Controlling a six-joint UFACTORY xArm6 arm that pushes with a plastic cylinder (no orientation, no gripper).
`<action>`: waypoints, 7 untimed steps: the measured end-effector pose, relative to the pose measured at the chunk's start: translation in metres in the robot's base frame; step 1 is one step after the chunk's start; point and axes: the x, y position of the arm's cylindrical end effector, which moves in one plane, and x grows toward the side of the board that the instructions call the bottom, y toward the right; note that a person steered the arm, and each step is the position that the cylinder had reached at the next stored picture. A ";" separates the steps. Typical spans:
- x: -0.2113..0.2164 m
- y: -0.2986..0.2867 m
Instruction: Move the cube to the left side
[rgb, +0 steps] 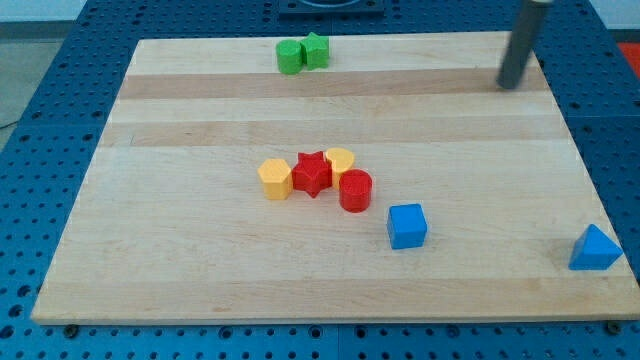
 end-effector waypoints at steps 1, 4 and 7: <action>0.062 0.012; 0.098 0.014; 0.177 0.025</action>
